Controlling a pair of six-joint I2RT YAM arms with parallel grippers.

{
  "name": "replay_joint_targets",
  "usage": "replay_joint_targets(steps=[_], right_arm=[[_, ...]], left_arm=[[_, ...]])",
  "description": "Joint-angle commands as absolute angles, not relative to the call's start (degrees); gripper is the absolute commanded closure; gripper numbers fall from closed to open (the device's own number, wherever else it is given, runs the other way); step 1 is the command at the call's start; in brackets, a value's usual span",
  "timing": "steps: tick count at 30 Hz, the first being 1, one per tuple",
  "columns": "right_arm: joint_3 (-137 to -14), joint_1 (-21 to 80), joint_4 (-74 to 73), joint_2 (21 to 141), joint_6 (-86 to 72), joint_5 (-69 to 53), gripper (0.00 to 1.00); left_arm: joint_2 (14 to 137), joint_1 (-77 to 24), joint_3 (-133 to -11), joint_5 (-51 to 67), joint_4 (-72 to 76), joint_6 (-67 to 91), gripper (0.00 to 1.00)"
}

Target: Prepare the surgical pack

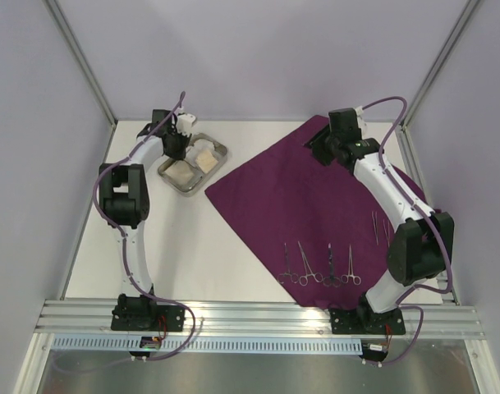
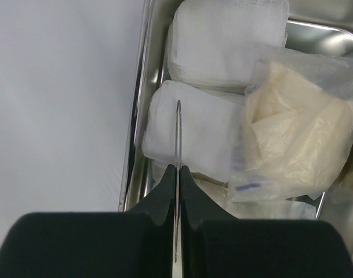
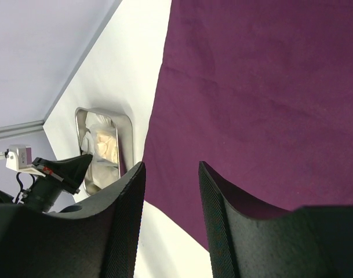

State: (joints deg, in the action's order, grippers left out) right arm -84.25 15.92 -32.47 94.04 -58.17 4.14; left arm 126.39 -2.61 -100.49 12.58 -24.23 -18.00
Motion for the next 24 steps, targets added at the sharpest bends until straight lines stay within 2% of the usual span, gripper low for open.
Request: replay_joint_targets(steps=[1,24], right_arm=[[-84.6,15.1,-31.7,93.8,-57.1,4.8,0.56],[-86.2,12.4,-32.5,93.9,-54.1,2.5,0.53]], left_arm=[[127.2,-2.5,-102.8,14.2,-25.9,-16.3,0.99],[126.7,-2.5,-105.1,13.9,-32.4,-21.1,0.64]])
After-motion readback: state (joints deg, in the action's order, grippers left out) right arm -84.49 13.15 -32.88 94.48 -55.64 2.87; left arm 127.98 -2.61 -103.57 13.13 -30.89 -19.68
